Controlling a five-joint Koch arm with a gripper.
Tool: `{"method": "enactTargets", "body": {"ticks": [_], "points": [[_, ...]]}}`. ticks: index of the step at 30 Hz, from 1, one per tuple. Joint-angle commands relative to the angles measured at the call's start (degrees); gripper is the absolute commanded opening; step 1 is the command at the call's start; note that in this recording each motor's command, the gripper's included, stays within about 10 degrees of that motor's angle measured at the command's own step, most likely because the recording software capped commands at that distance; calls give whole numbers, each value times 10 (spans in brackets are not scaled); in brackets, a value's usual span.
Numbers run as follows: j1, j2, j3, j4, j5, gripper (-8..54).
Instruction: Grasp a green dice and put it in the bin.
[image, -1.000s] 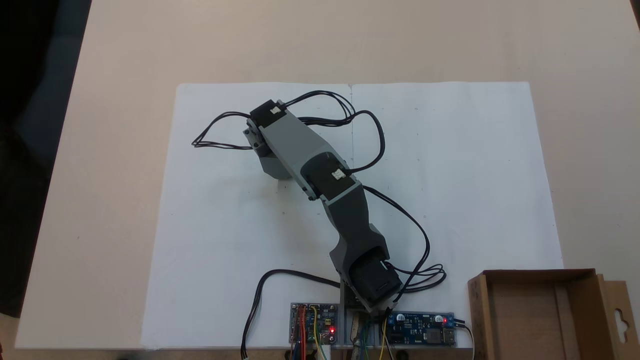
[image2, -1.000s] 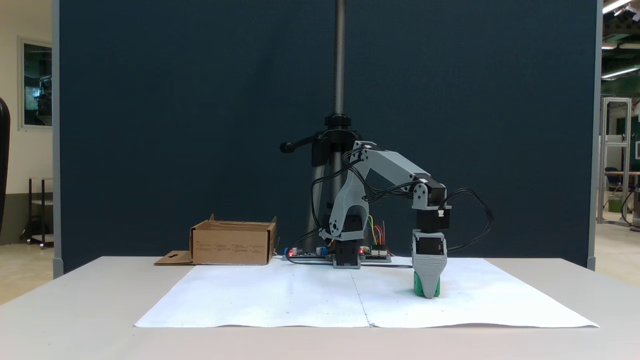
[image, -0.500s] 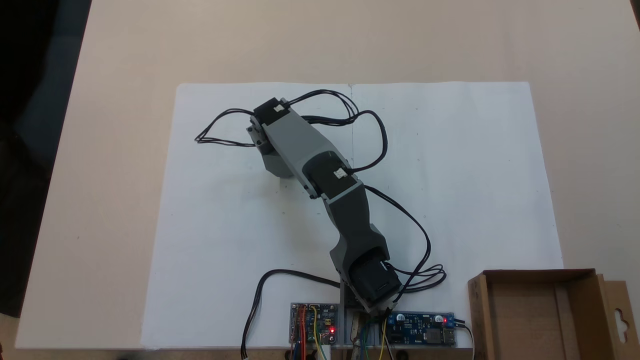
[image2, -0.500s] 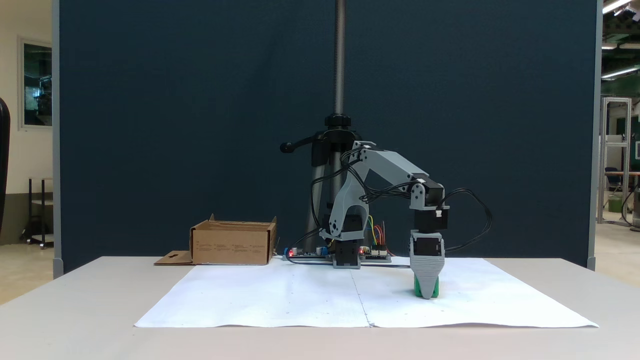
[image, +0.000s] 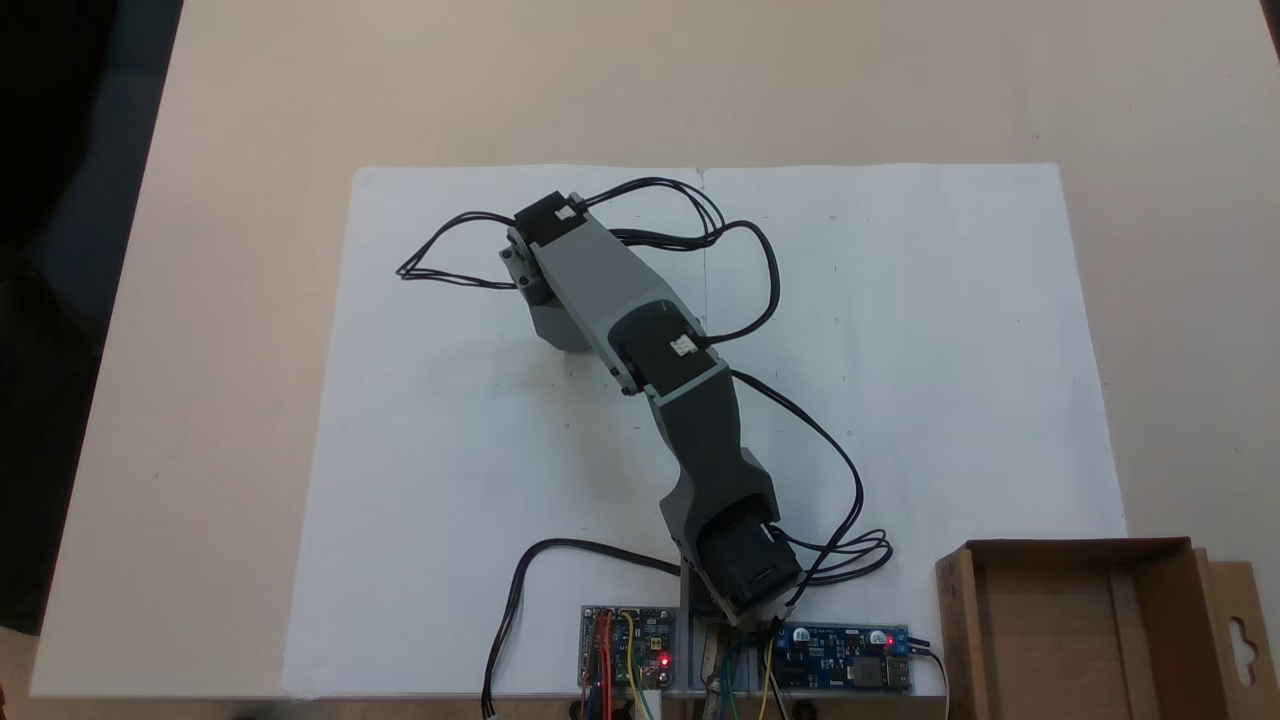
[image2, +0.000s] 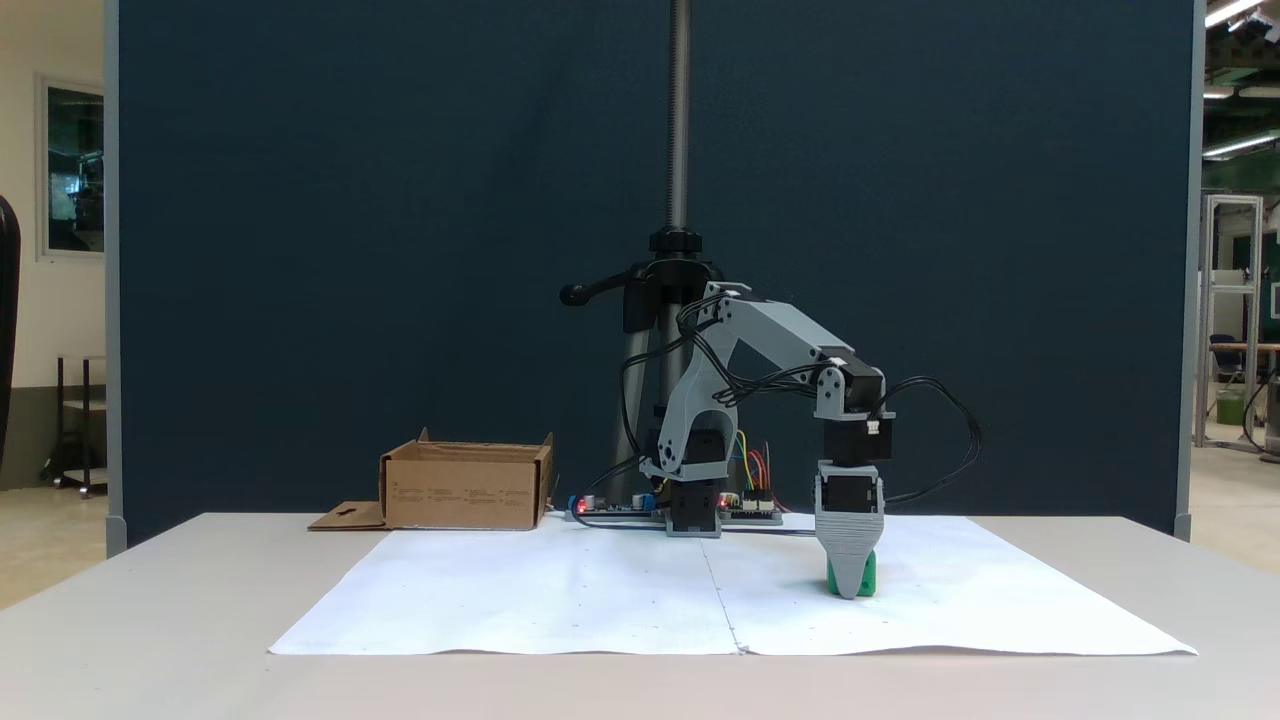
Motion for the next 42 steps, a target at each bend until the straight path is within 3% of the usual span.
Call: {"method": "enactTargets", "body": {"ticks": [1, 3, 10, 15, 42], "points": [[-1, 19, -17, -2, 38, 185], [2, 21, -15, -2, 38, 150], [32, 45, -13, 0, 37, 146], [137, 147, -1, -3, 19, 122], [672, 394, 13, 11, -312, 122]]}}
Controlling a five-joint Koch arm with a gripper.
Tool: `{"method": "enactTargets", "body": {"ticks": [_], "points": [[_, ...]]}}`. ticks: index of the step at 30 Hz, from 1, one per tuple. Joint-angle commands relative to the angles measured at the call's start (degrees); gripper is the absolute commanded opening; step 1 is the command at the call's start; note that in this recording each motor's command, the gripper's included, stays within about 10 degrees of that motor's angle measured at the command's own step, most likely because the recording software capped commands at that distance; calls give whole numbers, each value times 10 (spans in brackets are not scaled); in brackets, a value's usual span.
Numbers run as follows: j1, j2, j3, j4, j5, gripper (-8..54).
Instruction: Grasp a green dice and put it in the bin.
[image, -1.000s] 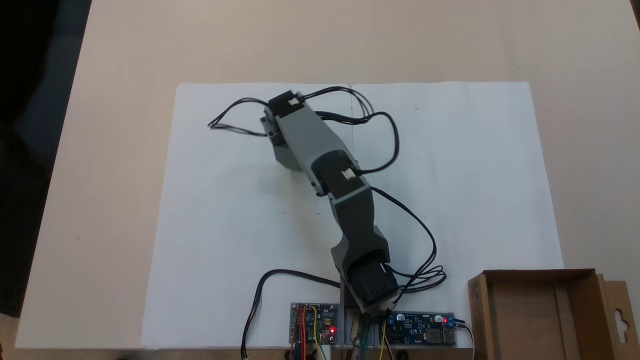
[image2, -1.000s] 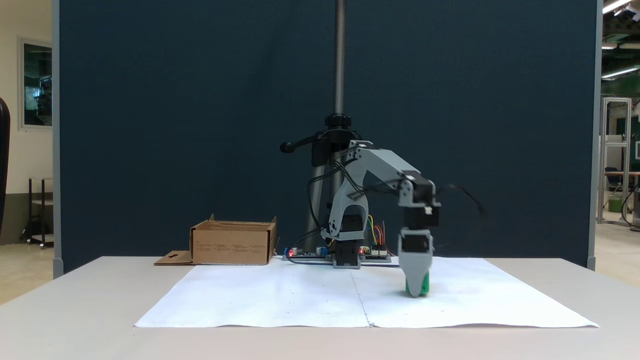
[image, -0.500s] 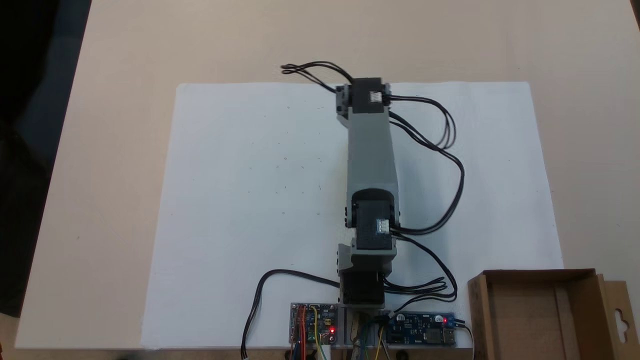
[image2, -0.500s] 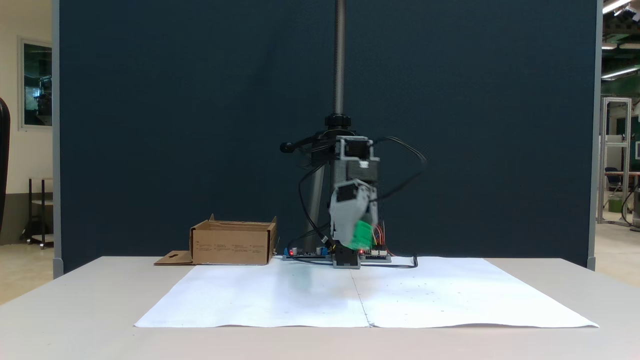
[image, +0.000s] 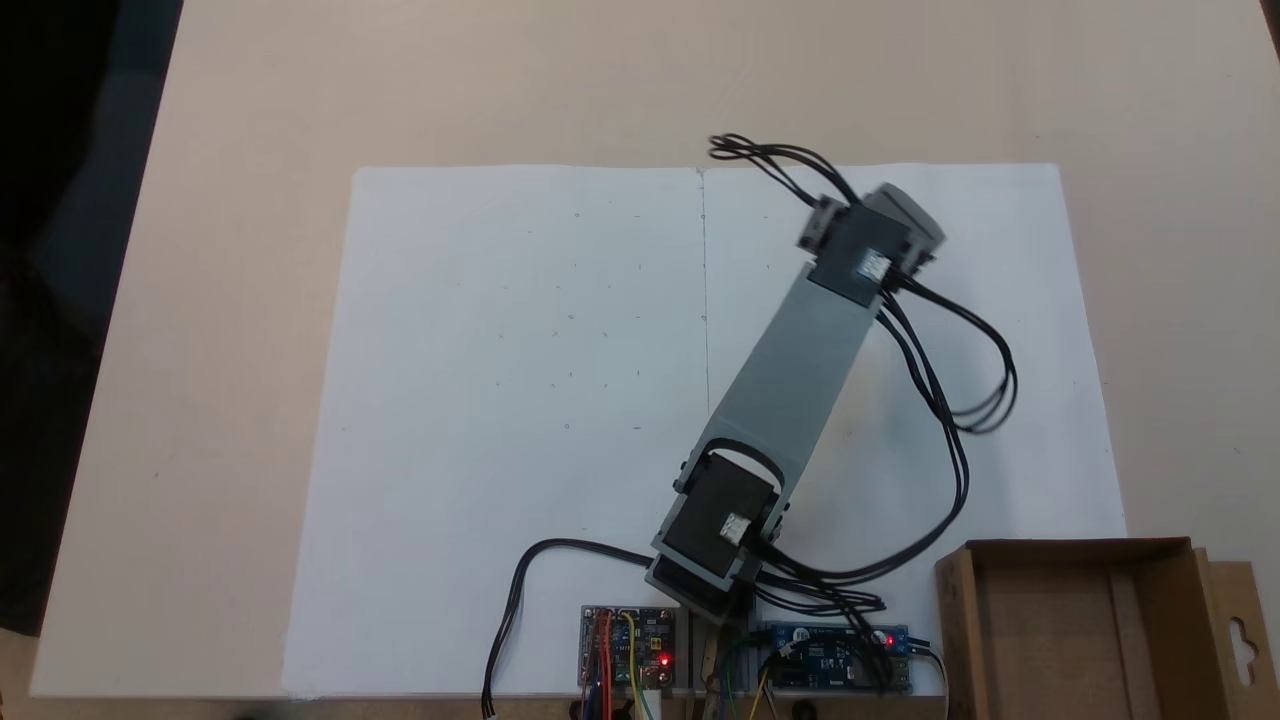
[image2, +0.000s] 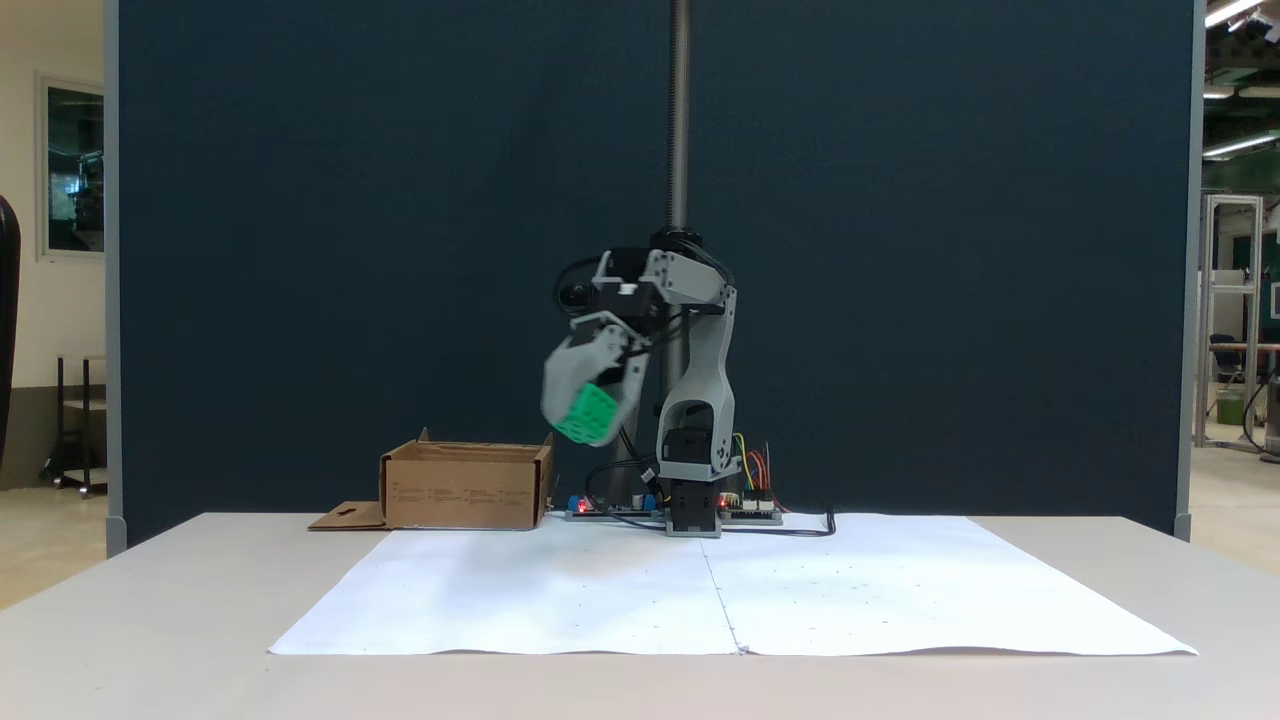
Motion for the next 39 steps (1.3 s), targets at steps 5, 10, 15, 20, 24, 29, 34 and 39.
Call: {"method": "enactTargets", "body": {"ticks": [5, 10, 15, 20, 24, 29, 34, 39], "points": [[113, 58, -29, 8, -113, 122], [276, 62, -60, 7, -179, 122], [406, 52, -69, 5, -233, 122], [485, 42, -76, 6, -261, 122], [619, -10, -80, 10, -329, 122], [677, -76, -89, -16, -388, 122], [724, -99, -96, -17, -421, 122], [737, -115, -96, -18, -435, 122]]}}
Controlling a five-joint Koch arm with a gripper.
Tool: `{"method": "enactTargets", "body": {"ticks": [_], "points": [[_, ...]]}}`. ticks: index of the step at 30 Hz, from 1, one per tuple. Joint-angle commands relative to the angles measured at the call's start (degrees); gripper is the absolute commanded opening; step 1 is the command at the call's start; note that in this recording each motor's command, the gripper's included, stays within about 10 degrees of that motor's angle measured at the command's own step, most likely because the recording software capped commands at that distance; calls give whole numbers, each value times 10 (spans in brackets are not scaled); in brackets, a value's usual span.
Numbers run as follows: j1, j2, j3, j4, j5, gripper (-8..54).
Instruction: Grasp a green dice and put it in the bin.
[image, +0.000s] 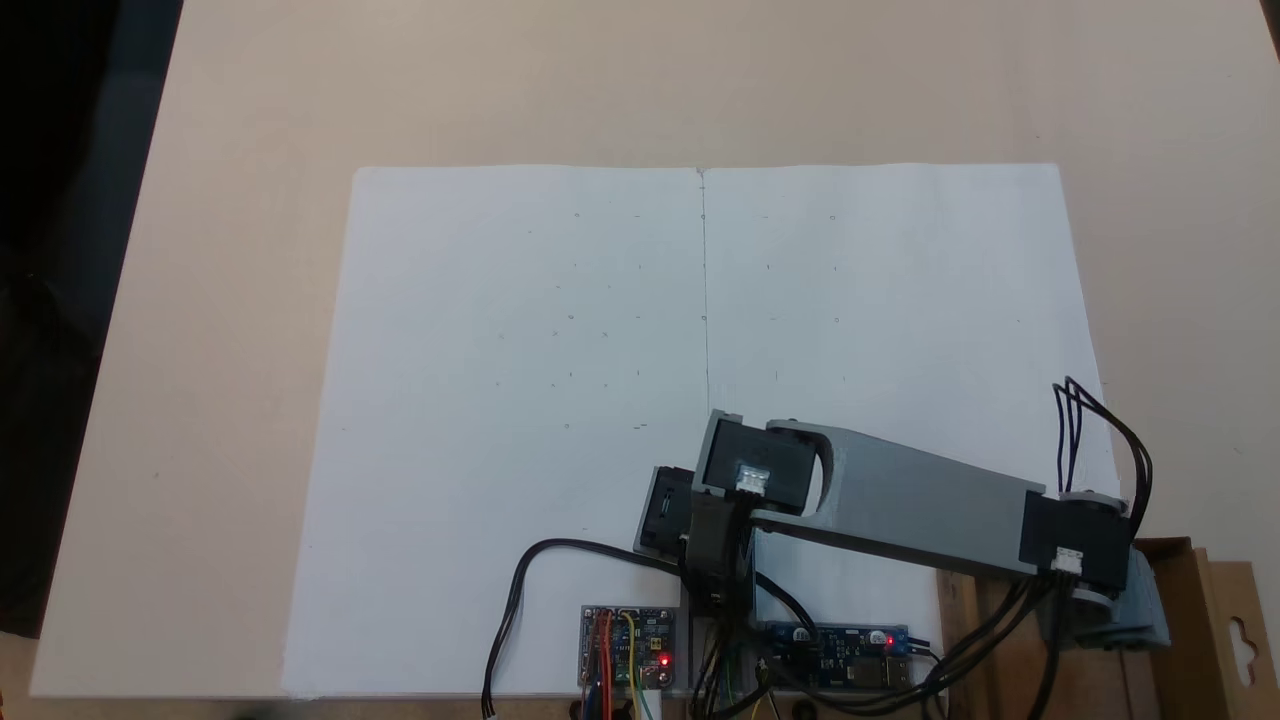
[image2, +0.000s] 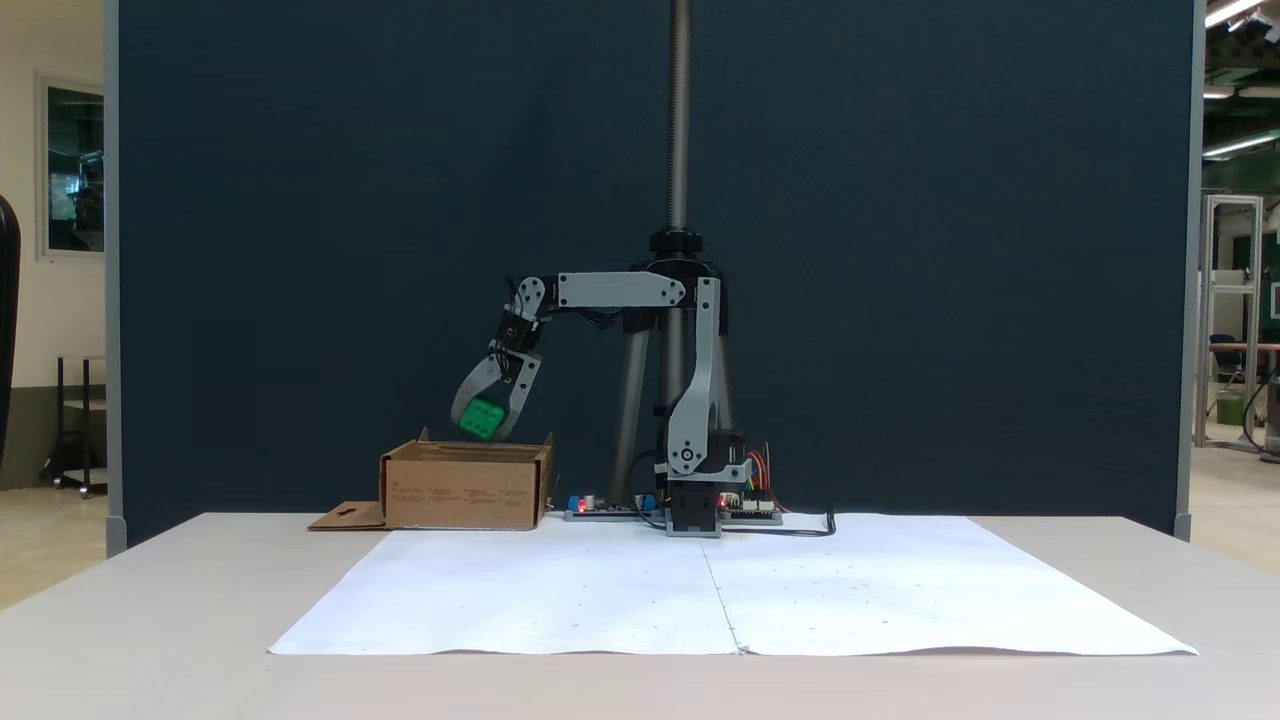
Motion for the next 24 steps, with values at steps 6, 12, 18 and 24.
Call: {"method": "enactTargets", "body": {"ticks": [6, 12, 18, 24], "points": [[11, -29, -34, -18, -73, 350], [11, -37, -34, -27, -73, 444], [0, -44, -34, -33, -66, 439], [-83, -22, -36, -83, 58, 431]]}}
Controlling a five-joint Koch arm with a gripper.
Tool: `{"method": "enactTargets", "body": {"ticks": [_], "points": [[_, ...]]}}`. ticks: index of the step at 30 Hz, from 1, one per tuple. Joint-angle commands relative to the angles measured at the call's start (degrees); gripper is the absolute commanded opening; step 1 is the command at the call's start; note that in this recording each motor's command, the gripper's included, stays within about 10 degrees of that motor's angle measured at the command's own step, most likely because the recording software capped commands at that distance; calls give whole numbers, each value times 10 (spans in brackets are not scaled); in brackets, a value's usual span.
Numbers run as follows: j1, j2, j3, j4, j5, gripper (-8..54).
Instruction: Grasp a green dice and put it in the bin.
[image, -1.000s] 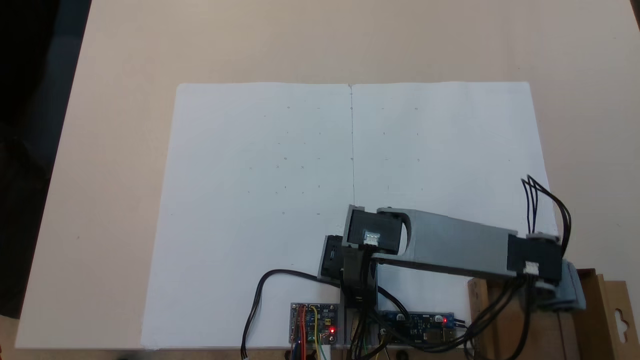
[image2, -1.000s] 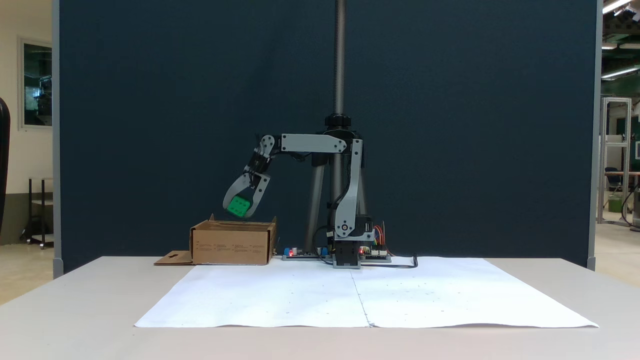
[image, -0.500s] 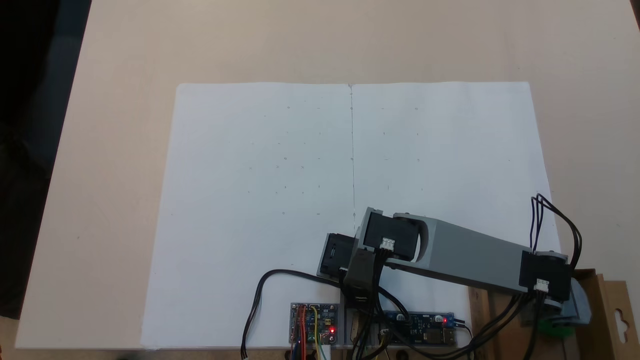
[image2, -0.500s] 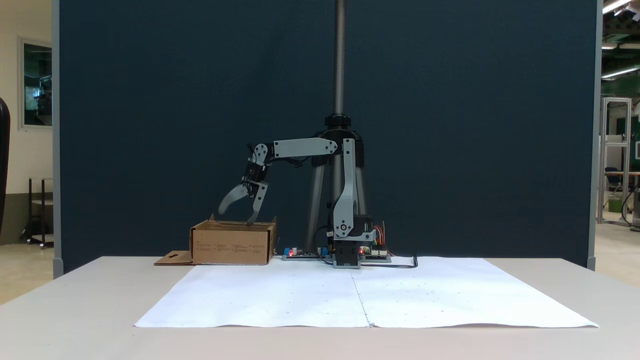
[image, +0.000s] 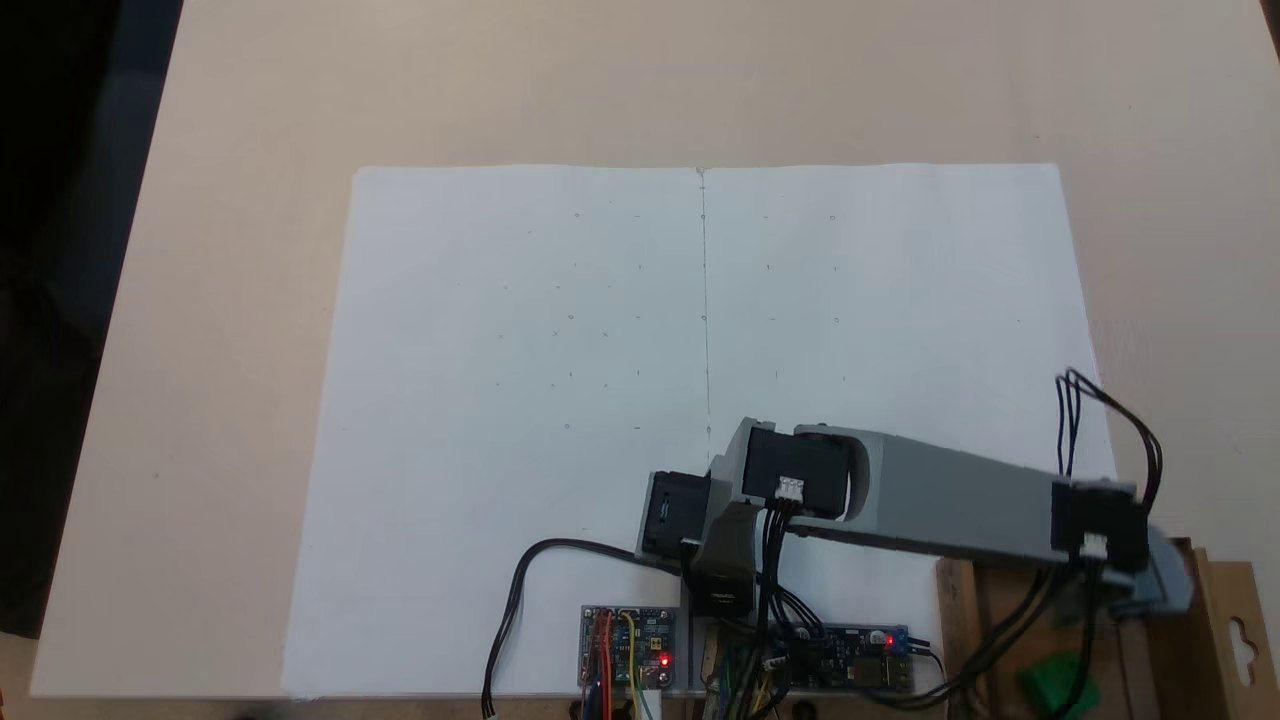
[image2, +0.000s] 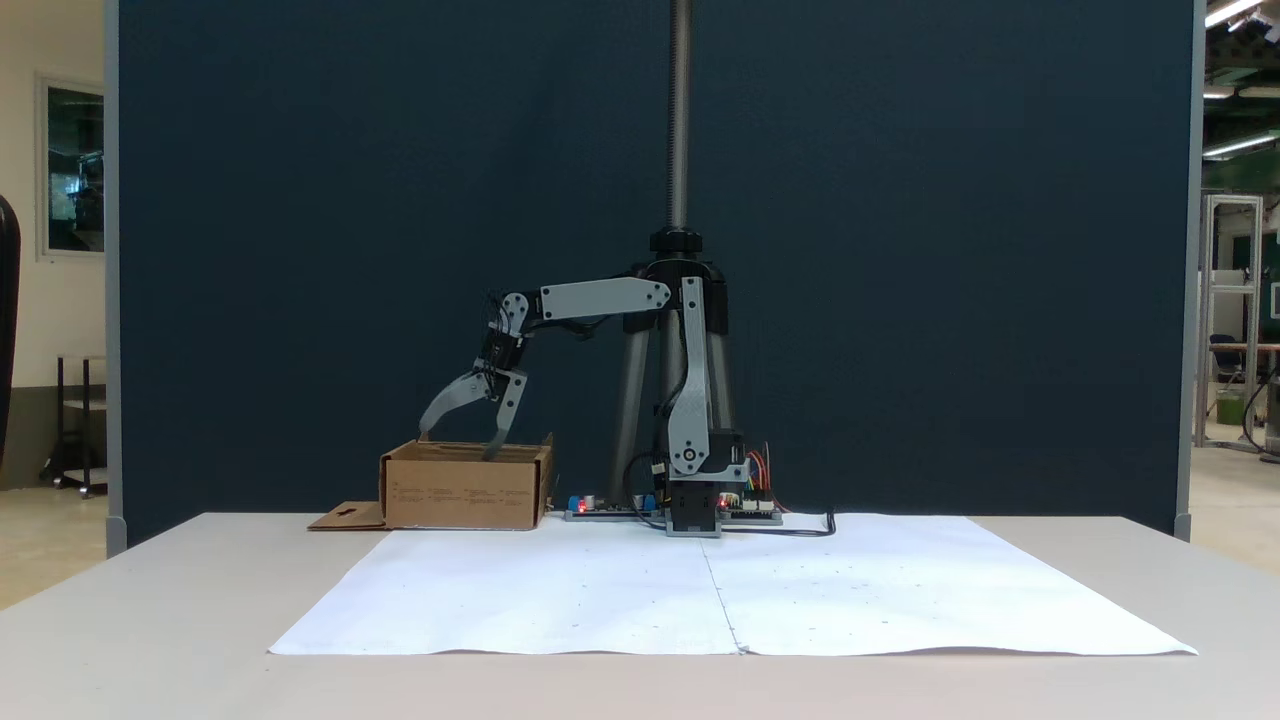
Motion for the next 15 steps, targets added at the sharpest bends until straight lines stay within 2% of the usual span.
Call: {"method": "enactTargets", "body": {"ticks": [1, 11, 15], "points": [[-37, 42, -37, -57, 71, 431], [-278, 134, -43, -108, 260, 431], [-382, 140, -43, -108, 264, 431]]}}
